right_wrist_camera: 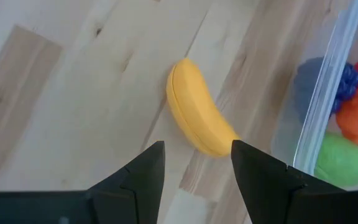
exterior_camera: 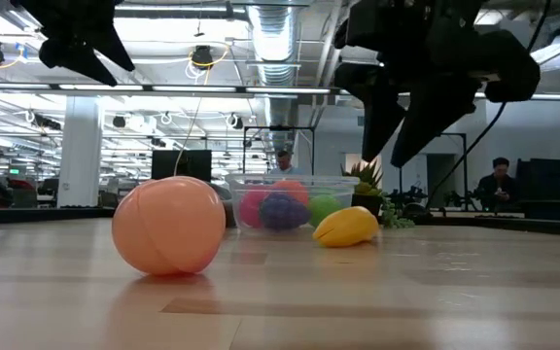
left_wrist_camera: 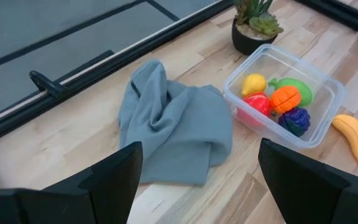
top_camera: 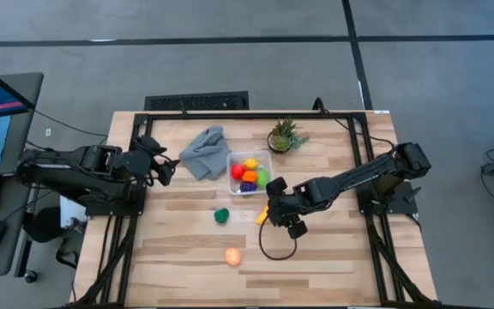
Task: Pick and placing Produce into tupperware
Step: Put the yellow banana into the transparent bin
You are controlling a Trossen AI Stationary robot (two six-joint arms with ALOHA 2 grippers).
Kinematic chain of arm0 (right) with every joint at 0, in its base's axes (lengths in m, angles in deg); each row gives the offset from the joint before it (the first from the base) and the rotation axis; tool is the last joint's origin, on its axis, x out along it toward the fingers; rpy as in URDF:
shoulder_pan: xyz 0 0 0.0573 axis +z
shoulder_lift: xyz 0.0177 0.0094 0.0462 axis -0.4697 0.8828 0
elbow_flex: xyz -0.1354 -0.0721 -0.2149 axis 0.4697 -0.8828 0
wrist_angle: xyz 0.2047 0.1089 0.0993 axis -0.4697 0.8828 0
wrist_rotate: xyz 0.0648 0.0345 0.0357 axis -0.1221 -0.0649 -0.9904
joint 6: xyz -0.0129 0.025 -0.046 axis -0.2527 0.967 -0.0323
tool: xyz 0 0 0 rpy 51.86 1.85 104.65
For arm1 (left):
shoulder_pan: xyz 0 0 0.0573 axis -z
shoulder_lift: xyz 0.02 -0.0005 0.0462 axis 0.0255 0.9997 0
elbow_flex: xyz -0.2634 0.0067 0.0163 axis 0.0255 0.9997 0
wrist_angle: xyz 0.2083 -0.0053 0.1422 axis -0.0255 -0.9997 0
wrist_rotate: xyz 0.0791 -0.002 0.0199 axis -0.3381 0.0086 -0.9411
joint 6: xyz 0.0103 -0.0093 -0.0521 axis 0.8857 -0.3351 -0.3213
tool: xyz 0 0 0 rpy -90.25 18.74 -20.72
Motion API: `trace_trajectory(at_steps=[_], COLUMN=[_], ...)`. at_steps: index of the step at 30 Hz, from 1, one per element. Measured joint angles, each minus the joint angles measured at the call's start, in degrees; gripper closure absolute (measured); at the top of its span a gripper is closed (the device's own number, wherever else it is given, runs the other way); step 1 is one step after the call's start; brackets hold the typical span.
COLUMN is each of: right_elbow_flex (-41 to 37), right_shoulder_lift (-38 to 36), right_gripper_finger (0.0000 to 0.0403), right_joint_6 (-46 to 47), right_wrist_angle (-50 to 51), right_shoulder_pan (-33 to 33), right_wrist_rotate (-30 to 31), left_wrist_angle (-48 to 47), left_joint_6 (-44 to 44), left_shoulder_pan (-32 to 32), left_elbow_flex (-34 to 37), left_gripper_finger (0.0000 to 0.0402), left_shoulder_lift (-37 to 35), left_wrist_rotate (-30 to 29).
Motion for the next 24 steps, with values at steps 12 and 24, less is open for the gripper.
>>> trace_trajectory(at_steps=[12,24], right_elbow_flex=[0.0,0.0], right_shoulder_lift=[2.4,2.7], right_gripper_finger=[0.0193,0.0172], right_joint_6=[-8.9,-12.8], right_wrist_angle=[-4.2,-5.4], right_shoulder_pan=[-0.7,-2.5], right_wrist_rotate=[-0.2,-0.2], left_wrist_angle=[0.4,0.0], left_joint_6=[-1.4,-1.2], left_shoulder_pan=[0.0,0.0], left_elbow_flex=[0.0,0.0], left_gripper_finger=[0.0093,0.0093], left_shoulder_lift=[2.8,2.4], left_wrist_rotate=[0.0,-0.6])
